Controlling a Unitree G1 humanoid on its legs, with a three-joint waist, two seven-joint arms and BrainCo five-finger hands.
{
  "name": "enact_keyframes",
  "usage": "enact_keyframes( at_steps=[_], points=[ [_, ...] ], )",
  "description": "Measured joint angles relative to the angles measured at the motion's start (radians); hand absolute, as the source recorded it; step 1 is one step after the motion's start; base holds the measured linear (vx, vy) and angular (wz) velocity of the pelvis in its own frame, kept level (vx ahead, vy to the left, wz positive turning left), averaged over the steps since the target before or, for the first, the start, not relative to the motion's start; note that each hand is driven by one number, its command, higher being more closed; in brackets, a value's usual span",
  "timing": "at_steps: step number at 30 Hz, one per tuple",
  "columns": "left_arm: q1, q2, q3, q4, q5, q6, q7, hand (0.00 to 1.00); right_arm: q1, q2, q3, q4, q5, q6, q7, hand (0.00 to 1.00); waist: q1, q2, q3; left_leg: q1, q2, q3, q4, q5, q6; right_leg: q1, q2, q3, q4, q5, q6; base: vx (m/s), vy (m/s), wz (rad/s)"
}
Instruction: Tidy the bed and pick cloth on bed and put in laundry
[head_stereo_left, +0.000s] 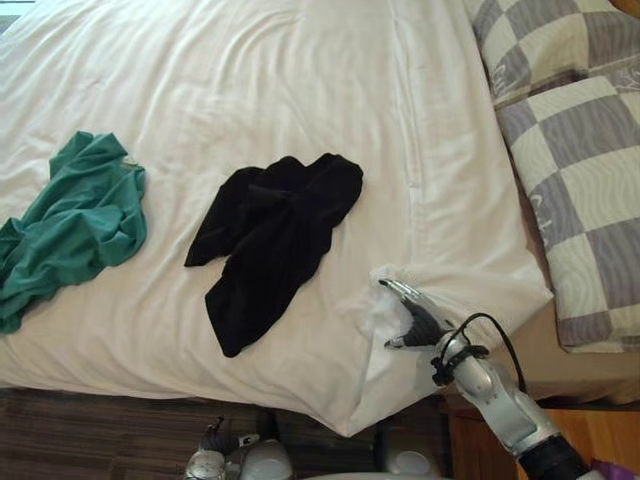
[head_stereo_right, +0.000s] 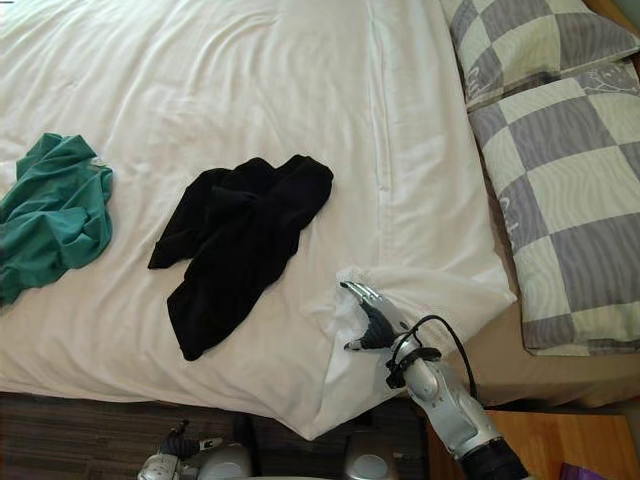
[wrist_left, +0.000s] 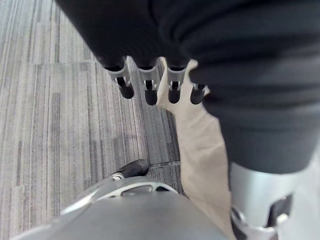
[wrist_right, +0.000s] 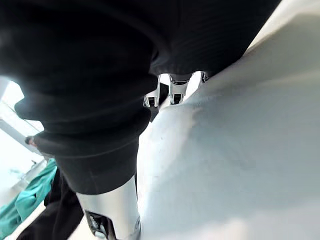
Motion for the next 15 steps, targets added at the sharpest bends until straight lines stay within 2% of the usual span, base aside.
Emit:
enact_keyframes(
  at_steps=[4,5,8,12,15],
  points=[
    [-0.026,0.000,-0.017,0.000,-0.001,-0.001,0.003,0.00,-0.103,0.004,0.021,0.123,-0.019,-0.002,-0.005,0.00,0.010,0.013,0.038,-0.021,-0.001,-0.005,0.002,0.007,0.001,-0.018,-0.001,-0.003,0.000,0.007,0.001,-0.01,-0.005,0.03],
    [-0.032,-0.001,-0.025,0.000,-0.001,-0.002,0.005,0.00,-0.131,0.005,0.021,0.160,-0.038,-0.004,-0.011,1.00,0.011,0.021,0.046,-0.026,-0.001,-0.009,0.005,0.008,0.001,-0.020,-0.001,-0.004,0.000,0.007,0.001,-0.01,-0.006,0.04],
    [-0.049,-0.002,-0.040,0.000,-0.003,-0.009,0.015,0.00,-0.198,0.018,0.007,0.244,-0.077,-0.020,-0.036,1.00,0.006,0.034,0.067,-0.042,0.000,-0.024,0.016,0.008,0.001,-0.024,-0.002,-0.015,0.000,0.008,0.002,-0.01,-0.006,0.10],
    [-0.058,-0.002,-0.041,-0.002,-0.004,-0.027,0.021,0.00,-0.253,0.042,-0.042,0.324,-0.104,-0.027,-0.053,1.00,0.001,0.036,0.070,-0.043,-0.001,-0.025,0.017,0.008,0.001,-0.022,-0.003,-0.017,0.000,0.008,0.002,0.00,-0.002,0.02],
    [-0.057,-0.003,-0.041,-0.003,-0.003,-0.037,0.020,0.00,-0.230,0.043,-0.115,0.333,-0.133,-0.026,-0.058,1.00,0.015,0.036,0.070,-0.043,-0.002,-0.025,0.018,0.008,0.001,-0.020,-0.005,-0.017,0.000,0.009,0.002,-0.01,0.000,0.01]
  ],
)
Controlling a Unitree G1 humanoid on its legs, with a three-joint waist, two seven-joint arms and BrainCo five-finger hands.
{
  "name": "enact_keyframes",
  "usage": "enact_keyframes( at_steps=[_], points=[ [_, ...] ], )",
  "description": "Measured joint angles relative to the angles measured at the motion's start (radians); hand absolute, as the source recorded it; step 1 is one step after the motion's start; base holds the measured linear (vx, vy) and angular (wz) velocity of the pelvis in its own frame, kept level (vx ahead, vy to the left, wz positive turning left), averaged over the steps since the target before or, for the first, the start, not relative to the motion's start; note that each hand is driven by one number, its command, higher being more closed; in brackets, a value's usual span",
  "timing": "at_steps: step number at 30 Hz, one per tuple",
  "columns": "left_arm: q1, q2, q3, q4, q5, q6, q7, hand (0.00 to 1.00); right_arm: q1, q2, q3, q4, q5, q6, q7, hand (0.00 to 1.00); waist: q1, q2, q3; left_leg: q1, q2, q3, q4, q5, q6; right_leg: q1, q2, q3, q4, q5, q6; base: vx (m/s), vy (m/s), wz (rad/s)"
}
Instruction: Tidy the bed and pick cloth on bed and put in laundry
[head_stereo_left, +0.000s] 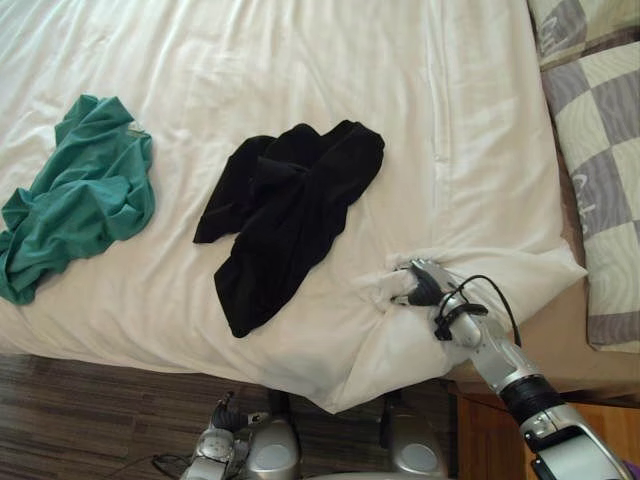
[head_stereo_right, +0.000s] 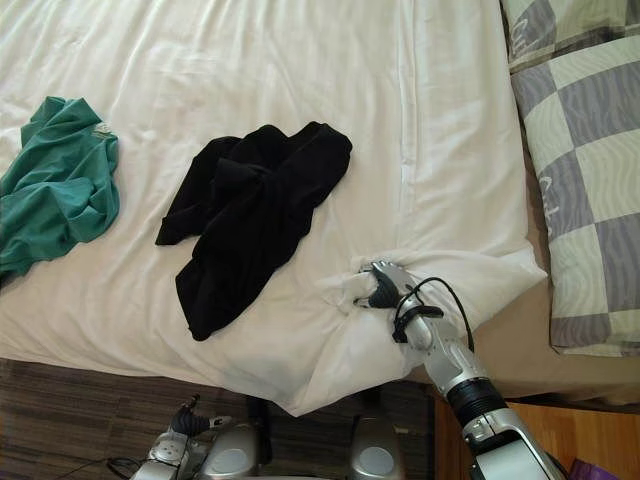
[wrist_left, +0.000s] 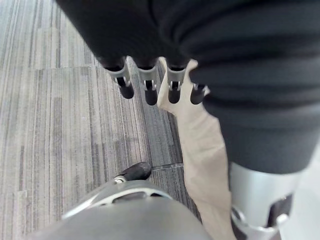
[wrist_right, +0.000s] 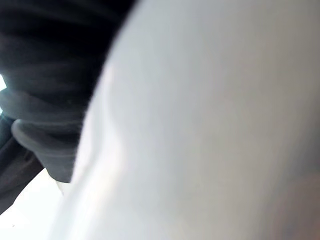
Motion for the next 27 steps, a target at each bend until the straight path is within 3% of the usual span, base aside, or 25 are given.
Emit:
enact_keyframes(
  at_steps=[5,10,11,14,18,22,27],
  points=[
    [0.002,-0.002,0.004,-0.001,0.003,0.001,-0.001,0.00,0.146,0.003,-0.153,-0.119,0.001,0.001,0.000,1.00,0.001,-0.001,-0.001,0.000,-0.006,0.001,-0.001,-0.002,0.002,0.001,-0.005,0.003,0.000,0.000,0.000,0.00,0.002,-0.01],
    [0.009,-0.002,0.025,0.001,0.012,0.021,-0.002,0.00,0.323,0.136,-0.352,-0.195,0.069,0.012,-0.043,1.00,-0.052,-0.024,-0.019,0.025,-0.009,0.038,-0.001,-0.016,0.005,-0.002,-0.002,0.041,-0.002,-0.001,0.001,0.02,0.010,-0.23],
    [0.009,-0.002,0.031,0.001,0.012,0.022,-0.002,0.00,0.351,0.181,-0.382,-0.191,0.089,0.016,-0.054,0.00,-0.057,-0.034,-0.032,0.035,-0.006,0.053,0.000,-0.022,0.005,-0.002,0.002,0.054,-0.004,-0.001,0.001,0.02,0.006,-0.30],
    [0.009,-0.012,0.052,0.001,0.011,0.028,-0.001,0.00,0.415,0.300,-0.444,-0.133,0.166,0.033,-0.087,0.00,-0.072,-0.059,-0.088,0.055,0.000,0.087,0.007,-0.041,0.000,0.006,0.011,0.080,-0.015,0.001,0.003,0.04,0.007,-0.34],
    [0.013,-0.049,0.089,0.004,0.000,0.048,0.005,0.00,0.437,0.412,-0.545,-0.042,0.264,0.034,-0.131,0.00,-0.087,-0.073,-0.128,0.083,0.001,0.116,0.017,-0.061,0.000,0.030,0.014,0.104,-0.041,0.010,0.006,0.04,0.020,-0.22],
    [0.024,-0.072,0.121,0.003,-0.042,0.051,0.025,0.00,0.443,0.487,-0.648,0.017,0.442,0.047,-0.192,0.00,-0.093,-0.070,-0.129,0.098,0.002,0.129,0.017,-0.065,-0.001,0.047,0.014,0.108,-0.059,0.018,-0.001,-0.01,0.010,-0.07],
    [0.035,-0.114,0.143,0.003,-0.069,0.062,0.032,0.00,0.469,0.515,-0.750,0.041,0.625,0.115,-0.250,0.00,-0.087,-0.040,-0.150,0.113,0.006,0.153,0.012,-0.067,-0.003,0.050,0.022,0.128,-0.068,0.025,-0.006,-0.01,-0.008,-0.14]
  ],
)
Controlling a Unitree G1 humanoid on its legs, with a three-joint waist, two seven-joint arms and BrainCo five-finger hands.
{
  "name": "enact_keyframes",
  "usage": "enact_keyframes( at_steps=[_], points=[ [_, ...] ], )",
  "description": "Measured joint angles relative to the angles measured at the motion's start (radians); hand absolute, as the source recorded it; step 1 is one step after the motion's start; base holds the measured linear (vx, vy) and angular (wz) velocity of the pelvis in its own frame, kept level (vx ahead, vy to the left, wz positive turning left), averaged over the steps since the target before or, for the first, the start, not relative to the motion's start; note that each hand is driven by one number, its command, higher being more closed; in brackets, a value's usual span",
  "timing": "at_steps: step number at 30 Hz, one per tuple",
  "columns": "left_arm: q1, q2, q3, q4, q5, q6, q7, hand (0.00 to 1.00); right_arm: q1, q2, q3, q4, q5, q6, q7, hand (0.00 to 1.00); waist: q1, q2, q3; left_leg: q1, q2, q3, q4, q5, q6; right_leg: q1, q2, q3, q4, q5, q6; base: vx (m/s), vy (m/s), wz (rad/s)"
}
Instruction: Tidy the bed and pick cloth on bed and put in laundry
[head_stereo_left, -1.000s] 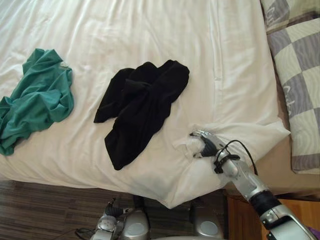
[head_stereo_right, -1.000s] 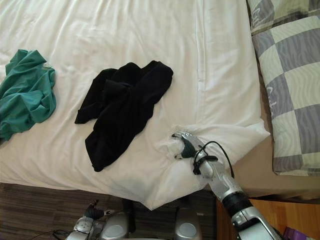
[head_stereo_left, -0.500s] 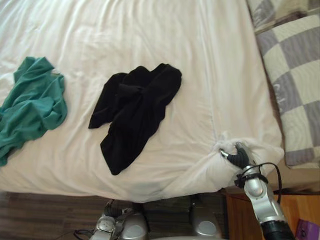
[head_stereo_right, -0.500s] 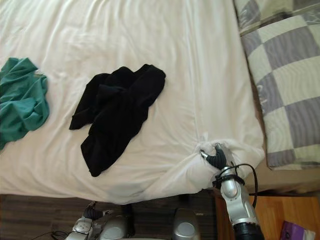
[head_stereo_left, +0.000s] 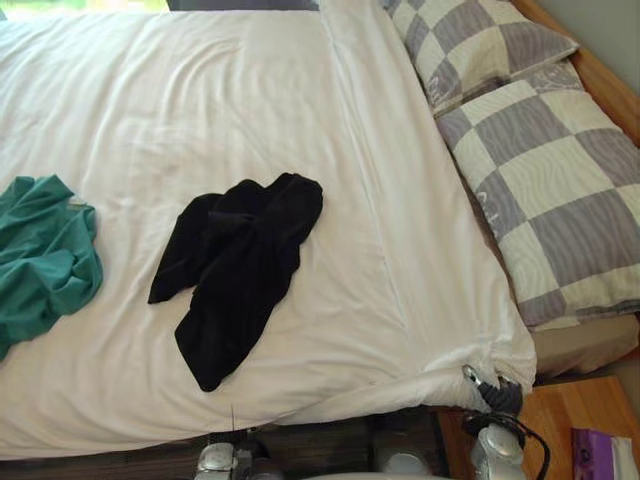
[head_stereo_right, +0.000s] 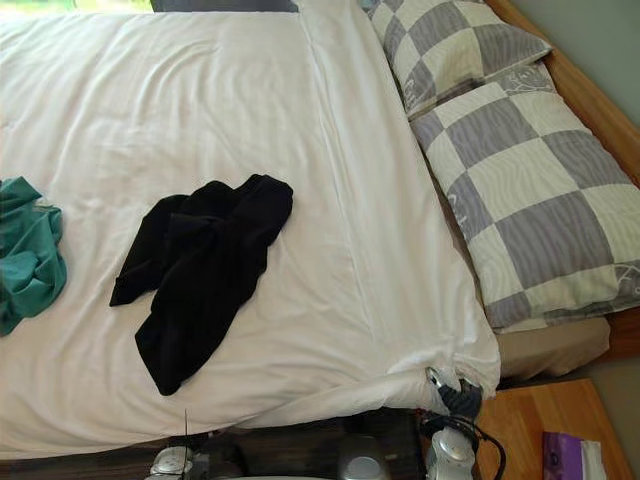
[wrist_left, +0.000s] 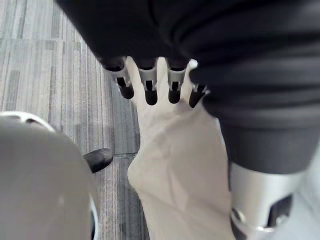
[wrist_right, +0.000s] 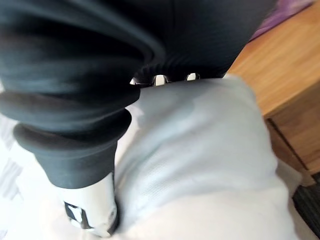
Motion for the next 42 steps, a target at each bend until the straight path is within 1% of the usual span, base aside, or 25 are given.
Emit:
enact_keyframes(
  at_steps=[1,3,4,5,7,11,12,14,15,18,22,24,26,27,29,32,34,35,36,37,38,39,40,41,42],
  points=[
    [0.001,-0.010,0.009,0.000,0.001,0.001,-0.003,0.00,0.005,0.003,-0.041,0.017,0.027,0.023,-0.016,0.00,0.002,0.007,-0.005,0.001,0.000,0.002,-0.001,0.000,0.000,0.000,0.000,0.000,0.000,0.000,0.000,-0.01,-0.012,-0.06],
    [0.011,-0.036,0.039,-0.002,0.001,0.001,-0.007,0.00,0.033,0.010,-0.160,0.060,0.075,0.097,-0.089,0.00,0.009,0.047,-0.012,0.010,0.000,0.014,-0.011,0.000,0.000,0.000,0.000,0.003,0.000,0.000,0.000,-0.02,-0.009,-0.09],
    [0.012,-0.038,0.041,-0.002,0.001,0.001,-0.007,0.00,0.035,0.010,-0.171,0.061,0.080,0.100,-0.095,0.00,0.009,0.048,-0.013,0.010,0.000,0.014,-0.012,0.000,0.000,0.000,0.000,0.003,0.000,-0.001,-0.001,-0.02,-0.007,-0.11],
    [0.020,-0.046,0.050,-0.001,0.002,0.003,-0.008,0.00,0.046,0.008,-0.230,0.060,0.101,0.116,-0.130,0.00,0.006,0.058,-0.020,0.011,0.000,0.022,-0.016,0.000,0.000,0.000,0.001,0.003,0.002,-0.006,-0.009,-0.02,-0.006,-0.09],
    [0.026,-0.053,0.059,-0.001,0.002,0.004,-0.008,0.00,0.064,0.005,-0.296,0.026,0.122,0.117,-0.181,0.00,0.005,0.061,-0.025,0.022,0.000,0.027,-0.024,0.000,0.000,0.003,0.001,0.001,0.006,-0.011,-0.014,-0.02,-0.010,-0.07],
    [0.035,-0.058,0.069,-0.003,0.002,0.004,-0.008,0.00,0.081,0.005,-0.338,-0.105,0.124,0.118,-0.242,0.00,0.005,0.044,-0.042,0.037,-0.002,0.037,-0.064,0.002,-0.005,0.003,-0.002,-0.016,0.016,-0.025,-0.005,-0.01,-0.011,0.05],
    [0.039,-0.058,0.072,-0.005,0.002,0.004,-0.008,0.00,0.082,0.005,-0.339,-0.148,0.122,0.118,-0.250,1.00,0.005,0.040,-0.050,0.038,-0.001,0.038,-0.071,0.006,-0.004,0.003,-0.003,-0.023,0.018,-0.027,-0.004,0.01,-0.013,0.15],
    [0.043,-0.056,0.075,-0.007,0.002,0.004,-0.008,0.00,0.076,0.005,-0.333,-0.297,0.110,0.115,-0.280,1.00,0.010,0.037,-0.065,0.047,-0.002,0.038,-0.085,0.020,-0.010,0.003,-0.005,-0.031,0.034,-0.029,0.002,0.04,-0.010,0.12],
    [0.043,-0.056,0.075,-0.007,0.002,0.004,-0.008,0.00,0.073,0.005,-0.326,-0.327,0.103,0.114,-0.286,1.00,0.011,0.036,-0.066,0.050,-0.002,0.038,-0.085,0.022,-0.009,0.003,-0.005,-0.031,0.036,-0.030,0.003,0.06,-0.009,0.03],
    [0.045,-0.047,0.072,-0.009,0.002,0.004,-0.009,0.00,0.035,0.005,-0.254,-0.463,0.075,0.098,-0.275,1.00,0.009,0.027,-0.067,0.050,-0.003,0.039,-0.086,0.026,-0.007,0.001,-0.004,-0.032,0.036,-0.030,0.003,0.03,-0.005,0.00],
    [0.037,-0.028,0.018,-0.002,0.003,0.004,-0.021,0.00,-0.051,-0.021,-0.116,-0.516,0.039,0.025,-0.154,1.00,0.010,0.025,-0.064,0.041,-0.010,0.026,-0.082,0.026,-0.006,-0.002,-0.011,-0.036,0.034,-0.030,0.003,0.00,-0.003,0.05],
    [0.028,-0.018,-0.005,-0.001,0.005,0.002,-0.036,0.00,-0.083,-0.045,-0.060,-0.519,0.040,0.001,-0.103,1.00,0.012,0.029,-0.054,0.030,-0.018,0.003,-0.077,0.027,-0.004,-0.002,-0.021,-0.051,0.033,-0.030,0.004,0.00,-0.002,0.25],
    [0.006,-0.008,-0.042,-0.001,0.014,0.000,-0.055,0.00,-0.141,-0.080,0.007,-0.545,0.040,-0.009,-0.046,1.00,0.016,0.034,-0.022,0.012,-0.027,-0.022,-0.063,0.030,0.001,-0.002,-0.036,-0.065,0.033,-0.025,0.011,-0.03,0.005,0.29],
    [0.004,-0.008,-0.051,-0.001,0.014,-0.002,-0.055,0.00,-0.158,-0.090,0.018,-0.546,0.040,-0.015,-0.040,1.00,0.015,0.036,-0.013,0.009,-0.030,-0.029,-0.062,0.031,0.003,-0.002,-0.039,-0.069,0.033,-0.025,0.012,-0.07,0.008,0.29],
    [-0.015,-0.007,-0.081,-0.001,0.019,-0.003,-0.058,0.00,-0.218,-0.132,0.031,-0.544,0.041,-0.028,-0.024,1.00,0.016,0.050,0.018,-0.010,-0.041,-0.051,-0.059,0.036,0.010,-0.006,-0.053,-0.085,0.033,-0.021,0.018,-0.05,0.010,0.27],
    [-0.034,-0.008,-0.121,-0.005,0.022,-0.010,-0.063,0.00,-0.298,-0.207,0.030,-0.481,0.043,-0.040,-0.026,1.00,0.016,0.082,0.051,-0.045,-0.060,-0.065,-0.048,0.036,0.015,-0.036,-0.073,-0.082,0.038,-0.015,0.028,-0.05,0.020,0.10],
    [-0.037,-0.011,-0.148,-0.015,0.021,-0.026,-0.065,0.00,-0.333,-0.263,0.015,-0.386,0.054,-0.040,-0.037,1.00,0.008,0.116,0.090,-0.058,-0.072,-0.063,-0.048,0.040,0.022,-0.057,-0.083,-0.074,0.046,-0.013,0.031,-0.02,0.011,0.00],
    [-0.041,-0.012,-0.156,-0.015,0.021,-0.026,-0.065,0.00,-0.332,-0.271,0.007,-0.361,0.055,-0.039,-0.044,1.00,0.006,0.126,0.099,-0.061,-0.075,-0.061,-0.048,0.040,0.023,-0.062,-0.085,-0.071,0.049,-0.013,0.031,-0.02,0.022,-0.09],
    [-0.047,-0.013,-0.171,-0.016,0.019,-0.029,-0.071,0.00,-0.333,-0.282,-0.021,-0.292,0.084,-0.037,-0.049,1.00,0.003,0.151,0.115,-0.074,-0.080,-0.052,-0.047,0.039,0.026,-0.083,-0.089,-0.058,0.052,-0.010,0.035,-0.01,0.013,-0.12],
    [-0.047,-0.013,-0.174,-0.016,0.017,-0.031,-0.071,0.00,-0.332,-0.282,-0.032,-0.271,0.090,-0.036,-0.050,1.00,0.000,0.158,0.120,-0.077,-0.082,-0.047,-0.047,0.038,0.027,-0.090,-0.089,-0.054,0.053,-0.010,0.036,0.00,0.010,-0.16],
    [-0.049,-0.015,-0.180,-0.016,0.011,-0.035,-0.071,0.00,-0.326,-0.282,-0.055,-0.220,0.106,-0.035,-0.053,1.00,-0.019,0.178,0.143,-0.077,-0.083,-0.042,-0.046,0.035,0.032,-0.092,-0.090,-0.049,0.053,-0.010,0.037,0.01,0.005,-0.12],
    [-0.049,-0.017,-0.180,-0.017,0.011,-0.036,-0.072,0.00,-0.316,-0.282,-0.064,-0.199,0.119,-0.038,-0.054,1.00,-0.026,0.188,0.153,-0.076,-0.084,-0.037,-0.046,0.033,0.034,-0.096,-0.090,-0.044,0.055,-0.011,0.039,0.01,0.009,-0.22],
    [-0.049,-0.021,-0.180,-0.017,0.011,-0.036,-0.072,0.00,-0.297,-0.281,-0.066,-0.199,0.125,-0.068,-0.053,1.00,-0.031,0.199,0.159,-0.080,-0.086,-0.021,-0.046,0.031,0.037,-0.114,-0.090,-0.027,0.064,-0.014,0.043,0.03,0.006,-0.27],
    [-0.049,-0.025,-0.179,-0.014,0.011,-0.035,-0.072,0.00,-0.293,-0.278,-0.065,-0.207,0.126,-0.086,-0.046,1.00,-0.048,0.202,0.165,-0.080,-0.087,-0.010,-0.046,0.029,0.039,-0.127,-0.090,-0.016,0.077,-0.021,0.052,0.03,0.003,-0.23],
    [-0.049,-0.029,-0.178,-0.012,0.011,-0.035,-0.072,0.00,-0.289,-0.274,-0.066,-0.201,0.126,-0.088,-0.046,1.00,-0.052,0.202,0.165,-0.080,-0.087,-0.009,-0.046,0.028,0.040,-0.129,-0.089,-0.015,0.083,-0.024,0.053,0.04,-0.003,-0.10]
  ],
)
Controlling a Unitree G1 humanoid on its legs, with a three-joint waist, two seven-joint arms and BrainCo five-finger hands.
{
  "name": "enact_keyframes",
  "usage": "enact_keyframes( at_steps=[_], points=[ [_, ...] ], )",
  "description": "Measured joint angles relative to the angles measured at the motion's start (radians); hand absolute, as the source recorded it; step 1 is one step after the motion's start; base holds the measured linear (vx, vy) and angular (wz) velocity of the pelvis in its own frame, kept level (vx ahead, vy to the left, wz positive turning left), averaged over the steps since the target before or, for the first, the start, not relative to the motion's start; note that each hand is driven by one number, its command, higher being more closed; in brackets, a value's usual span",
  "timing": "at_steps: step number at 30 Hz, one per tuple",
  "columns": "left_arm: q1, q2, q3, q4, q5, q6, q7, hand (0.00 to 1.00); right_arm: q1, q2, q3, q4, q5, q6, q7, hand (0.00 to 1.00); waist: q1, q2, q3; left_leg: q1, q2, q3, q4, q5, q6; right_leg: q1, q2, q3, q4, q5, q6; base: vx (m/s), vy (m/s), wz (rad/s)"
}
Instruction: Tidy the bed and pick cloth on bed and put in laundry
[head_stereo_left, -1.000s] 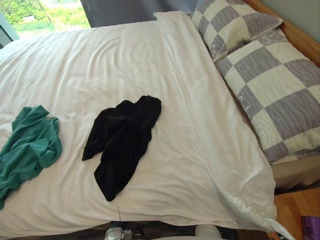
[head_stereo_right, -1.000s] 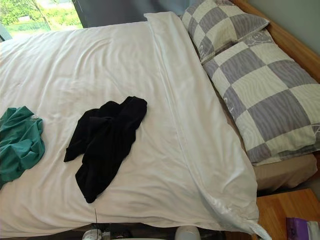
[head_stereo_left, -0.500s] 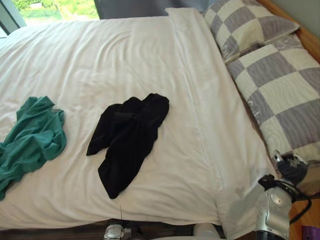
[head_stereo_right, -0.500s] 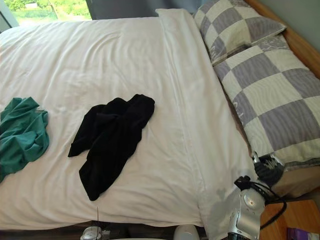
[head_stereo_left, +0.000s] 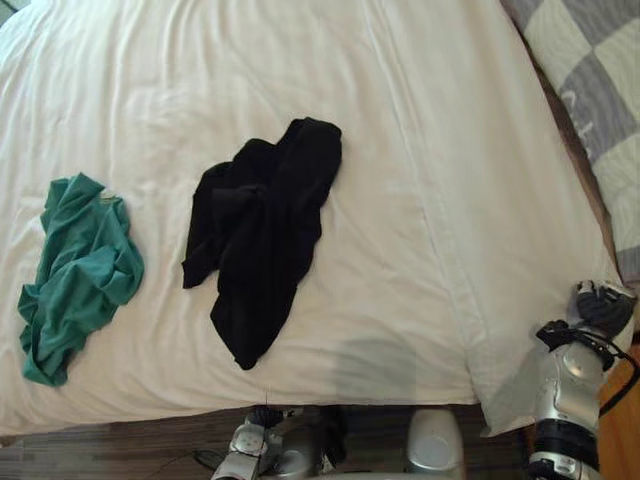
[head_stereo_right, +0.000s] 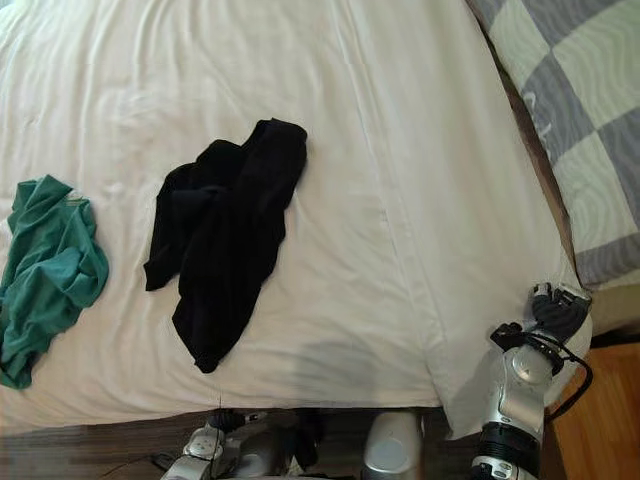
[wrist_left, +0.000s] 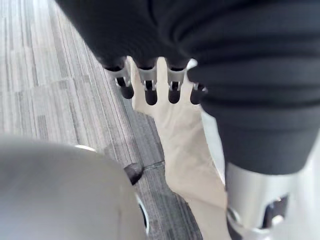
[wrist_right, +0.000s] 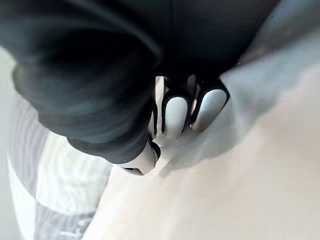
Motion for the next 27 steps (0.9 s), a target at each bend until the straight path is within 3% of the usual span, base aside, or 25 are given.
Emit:
enact_keyframes(
  at_steps=[3,7,9,11,12,15,18,20,23,25,27],
  points=[
    [-0.002,-0.023,0.017,-0.002,0.000,-0.008,-0.001,0.00,0.033,0.029,-0.033,0.042,0.001,-0.026,0.000,1.00,-0.009,-0.014,0.008,0.007,0.002,0.015,0.002,-0.003,-0.001,-0.015,0.000,0.004,0.045,-0.030,-0.001,0.00,0.000,0.00],
    [-0.002,-0.034,0.056,0.000,0.000,-0.006,0.001,0.00,0.111,0.085,-0.064,0.151,0.007,-0.027,0.033,1.00,-0.020,-0.021,0.008,0.018,0.017,0.034,0.014,-0.011,-0.006,-0.022,0.004,0.003,0.091,-0.064,-0.009,0.01,-0.017,-0.02],
    [-0.002,-0.041,0.076,-0.001,-0.001,-0.006,0.001,0.00,0.138,0.100,-0.061,0.245,0.005,-0.002,0.049,1.00,-0.020,-0.022,0.007,0.029,0.022,0.052,0.014,-0.011,-0.006,-0.021,0.007,0.003,0.109,-0.077,-0.013,0.01,-0.016,-0.02],
    [-0.002,-0.049,0.102,-0.001,-0.002,-0.006,0.003,0.00,0.174,0.130,-0.057,0.349,0.002,0.052,0.075,1.00,-0.019,-0.023,0.006,0.034,0.031,0.053,0.014,-0.013,-0.008,-0.018,0.013,-0.003,0.115,-0.084,-0.019,0.01,-0.021,0.00],
    [-0.002,-0.052,0.118,0.000,-0.002,-0.005,0.003,0.00,0.199,0.149,-0.046,0.410,-0.001,0.095,0.088,0.00,-0.018,-0.024,0.005,0.040,0.038,0.053,0.014,-0.013,-0.010,-0.011,0.018,-0.007,0.117,-0.086,-0.020,0.02,-0.046,-0.01],
    [0.002,-0.058,0.167,0.004,-0.002,0.004,0.004,0.00,0.302,0.219,0.012,0.528,-0.013,0.172,0.115,0.00,-0.020,-0.037,-0.012,0.072,0.050,0.055,0.014,-0.019,-0.019,0.014,0.030,-0.014,0.128,-0.097,-0.021,0.02,-0.044,-0.04],
    [0.018,-0.049,0.174,0.005,-0.003,0.014,0.005,0.00,0.336,0.230,0.032,0.565,-0.048,0.188,0.128,0.00,-0.019,-0.064,-0.052,0.083,0.052,0.050,0.013,-0.020,-0.020,0.028,0.030,-0.020,0.128,-0.097,-0.021,0.00,-0.011,0.01],
    [0.026,-0.029,0.165,0.011,-0.010,0.014,0.005,0.00,0.326,0.220,0.059,0.570,-0.090,0.196,0.133,0.00,-0.016,-0.105,-0.080,0.098,0.052,0.033,0.014,-0.020,-0.020,0.059,0.025,-0.041,0.127,-0.099,-0.024,-0.04,-0.011,0.20],
    [0.042,0.007,0.132,0.011,-0.023,0.015,0.005,0.00,0.300,0.203,0.095,0.587,-0.125,0.189,0.144,0.00,-0.007,-0.140,-0.114,0.096,0.050,-0.012,0.013,-0.016,-0.024,0.091,0.029,-0.063,0.120,-0.106,-0.031,-0.08,-0.015,0.27],
    [0.042,0.017,0.117,0.011,-0.031,0.014,0.002,0.00,0.288,0.186,0.108,0.613,-0.130,0.183,0.159,0.00,0.012,-0.142,-0.125,0.097,0.050,-0.035,0.012,-0.011,-0.026,0.106,0.030,-0.076,0.118,-0.118,-0.041,-0.03,-0.038,0.36],
    [0.042,0.017,0.109,0.012,-0.031,0.012,-0.002,0.00,0.283,0.172,0.108,0.649,-0.131,0.182,0.175,0.00,0.010,-0.132,-0.129,0.043,0.057,-0.092,0.107,-0.043,-0.020,0.129,0.019,-0.107,0.133,-0.159,-0.041,-0.01,-0.038,0.77]
  ],
)
